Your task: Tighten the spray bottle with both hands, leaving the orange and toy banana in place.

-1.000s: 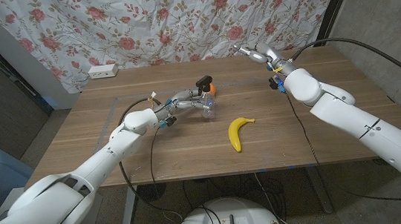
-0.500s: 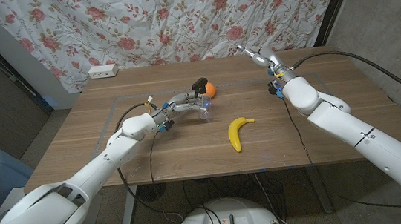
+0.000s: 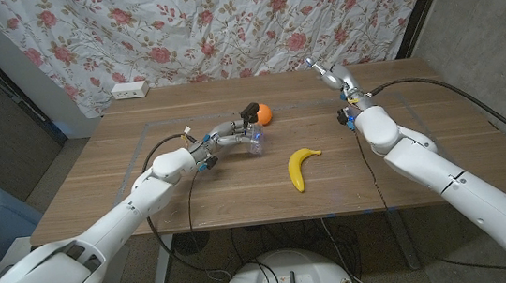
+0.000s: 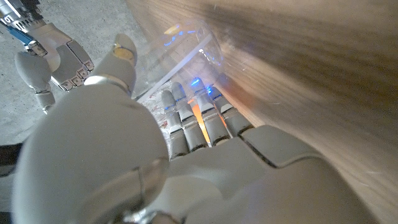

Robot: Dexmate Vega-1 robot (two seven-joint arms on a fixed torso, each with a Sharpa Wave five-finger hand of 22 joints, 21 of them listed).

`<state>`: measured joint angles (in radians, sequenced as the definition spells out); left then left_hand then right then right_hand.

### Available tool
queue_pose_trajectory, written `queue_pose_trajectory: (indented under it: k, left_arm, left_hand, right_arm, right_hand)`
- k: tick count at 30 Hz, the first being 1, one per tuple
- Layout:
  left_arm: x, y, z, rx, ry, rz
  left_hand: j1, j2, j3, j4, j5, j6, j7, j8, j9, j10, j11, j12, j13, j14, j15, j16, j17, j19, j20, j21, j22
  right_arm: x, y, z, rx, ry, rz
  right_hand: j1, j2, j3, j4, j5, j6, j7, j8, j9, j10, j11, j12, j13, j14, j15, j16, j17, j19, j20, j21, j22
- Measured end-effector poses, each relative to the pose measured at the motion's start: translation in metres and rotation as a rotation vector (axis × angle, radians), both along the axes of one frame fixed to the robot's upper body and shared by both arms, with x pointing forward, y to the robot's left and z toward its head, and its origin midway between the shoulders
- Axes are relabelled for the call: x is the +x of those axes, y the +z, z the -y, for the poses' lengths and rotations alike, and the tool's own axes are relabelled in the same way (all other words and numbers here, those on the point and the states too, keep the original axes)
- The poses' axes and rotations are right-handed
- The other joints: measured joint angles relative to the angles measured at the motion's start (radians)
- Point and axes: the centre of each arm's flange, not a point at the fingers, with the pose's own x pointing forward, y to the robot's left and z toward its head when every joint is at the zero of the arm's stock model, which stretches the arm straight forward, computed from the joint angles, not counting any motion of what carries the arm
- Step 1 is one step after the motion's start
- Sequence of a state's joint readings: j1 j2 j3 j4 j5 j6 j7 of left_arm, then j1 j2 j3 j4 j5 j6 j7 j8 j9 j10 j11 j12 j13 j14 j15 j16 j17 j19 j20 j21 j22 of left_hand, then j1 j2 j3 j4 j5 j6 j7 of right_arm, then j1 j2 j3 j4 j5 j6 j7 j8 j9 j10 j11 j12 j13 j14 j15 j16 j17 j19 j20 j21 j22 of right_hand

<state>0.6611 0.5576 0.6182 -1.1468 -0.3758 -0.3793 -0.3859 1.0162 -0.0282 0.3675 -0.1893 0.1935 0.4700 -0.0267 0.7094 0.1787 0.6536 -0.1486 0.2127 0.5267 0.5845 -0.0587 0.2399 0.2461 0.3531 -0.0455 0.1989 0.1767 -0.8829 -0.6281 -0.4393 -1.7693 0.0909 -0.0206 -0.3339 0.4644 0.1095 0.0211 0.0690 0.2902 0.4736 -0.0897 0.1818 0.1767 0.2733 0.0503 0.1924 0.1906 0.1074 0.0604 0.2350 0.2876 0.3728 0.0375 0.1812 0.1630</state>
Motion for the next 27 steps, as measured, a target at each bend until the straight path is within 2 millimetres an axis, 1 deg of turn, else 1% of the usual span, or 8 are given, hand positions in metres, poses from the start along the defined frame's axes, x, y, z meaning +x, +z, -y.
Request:
queue_pose_trajectory:
  k: [3,4,8,11,13,22,25,27]
  left_arm:
    - [-0.001,-0.003,-0.001,-0.002,0.007,0.000]
    - [-0.001,-0.003,-0.001,-0.003,0.009,0.000]
    - [-0.002,-0.006,-0.002,-0.005,0.014,0.000]
    - [-0.003,-0.008,-0.003,-0.008,0.019,-0.003]
    - [-0.003,-0.010,-0.003,-0.009,0.021,-0.004]
    - [-0.002,-0.013,-0.005,-0.015,0.027,-0.011]
    - [-0.002,-0.014,-0.006,-0.016,0.030,-0.015]
    - [-0.001,-0.015,-0.007,-0.016,0.031,-0.017]
  left_hand:
    - [0.000,0.000,0.000,0.000,0.000,0.000,0.000,0.000,0.000,-0.002,-0.002,-0.002,-0.003,0.000,0.000,0.000,-0.001,-0.001,-0.001,0.000,0.000]
    - [0.000,0.000,-0.002,0.002,0.000,0.000,0.000,0.000,0.000,-0.004,-0.004,-0.006,-0.003,-0.003,0.002,0.000,-0.004,-0.001,-0.001,0.000,0.000]
    - [0.000,0.000,-0.006,0.006,0.000,0.000,0.000,0.000,0.000,-0.006,-0.006,-0.009,-0.010,-0.008,0.007,-0.008,-0.005,-0.007,0.004,0.000,0.000]
    - [0.000,0.000,-0.007,0.007,0.000,0.000,0.000,0.000,0.000,-0.004,-0.008,-0.013,-0.016,-0.022,0.007,-0.008,-0.005,-0.007,0.004,0.000,0.000]
    - [0.000,0.000,-0.010,0.010,0.000,0.000,0.000,0.000,0.000,-0.005,-0.010,-0.013,-0.018,-0.024,0.009,-0.013,-0.005,-0.007,0.004,0.000,0.000]
    - [0.000,0.000,-0.014,0.014,0.000,0.000,0.000,0.000,-0.005,-0.005,-0.012,-0.024,-0.037,-0.067,0.009,-0.030,-0.011,-0.017,0.004,0.000,0.000]
    - [0.000,0.000,-0.014,0.014,0.000,0.000,0.000,-0.016,-0.006,-0.006,-0.011,-0.028,-0.046,-0.086,0.010,-0.037,-0.016,-0.026,0.003,0.000,0.000]
    - [0.000,0.000,-0.018,0.018,0.000,0.000,0.000,-0.024,-0.006,-0.016,-0.004,-0.030,-0.050,-0.100,0.011,-0.039,-0.019,-0.028,0.004,0.000,0.000]
  right_arm:
    - [0.002,-0.004,0.001,0.028,0.006,0.000]
    - [0.003,-0.005,0.001,0.039,0.009,-0.001]
    - [0.006,-0.010,0.003,0.068,0.016,-0.007]
    - [0.009,-0.013,0.004,0.086,0.020,-0.012]
    - [0.010,-0.014,0.004,0.094,0.022,-0.014]
    - [0.015,-0.019,0.005,0.124,0.027,-0.023]
    - [0.016,-0.020,0.005,0.131,0.027,-0.024]
    - [0.017,-0.021,0.006,0.136,0.027,-0.024]
  right_hand:
    - [-0.005,0.005,0.000,0.000,0.000,-0.005,-0.004,0.000,0.000,0.000,0.000,0.000,0.000,-0.005,-0.005,0.000,0.000,0.000,0.000,0.000,0.000]
    - [-0.005,0.005,0.000,0.000,-0.002,-0.016,-0.008,-0.002,0.000,0.000,0.000,0.000,0.000,-0.010,-0.009,-0.004,0.000,-0.005,-0.005,0.000,0.000]
    - [-0.005,0.005,0.000,0.000,-0.008,-0.044,-0.018,-0.008,0.000,-0.009,-0.009,0.000,-0.005,-0.018,-0.018,-0.007,-0.005,-0.009,-0.009,0.000,0.000]
    - [-0.005,0.005,0.000,0.000,-0.008,-0.046,-0.015,-0.008,0.000,-0.009,-0.009,0.000,-0.005,-0.018,-0.018,-0.015,-0.005,-0.016,-0.016,0.000,0.000]
    - [-0.012,0.013,0.000,0.000,-0.008,-0.049,-0.012,-0.008,0.000,-0.009,-0.009,0.000,-0.005,-0.018,-0.018,-0.015,-0.005,-0.016,-0.016,0.000,0.000]
    - [-0.013,0.013,0.000,0.000,-0.014,-0.049,-0.012,-0.008,0.000,-0.009,-0.009,0.000,-0.005,-0.018,-0.018,-0.015,-0.009,-0.016,-0.016,0.000,0.000]
    - [-0.013,0.013,0.000,0.000,-0.014,-0.049,-0.013,-0.005,0.000,-0.009,-0.009,0.000,-0.005,-0.013,-0.023,-0.015,-0.012,-0.016,-0.016,0.000,0.000]
    - [-0.013,0.013,0.003,-0.003,-0.014,-0.043,-0.018,-0.004,0.000,-0.009,-0.009,0.000,-0.005,-0.013,-0.023,-0.015,-0.014,-0.016,-0.016,0.000,0.000]
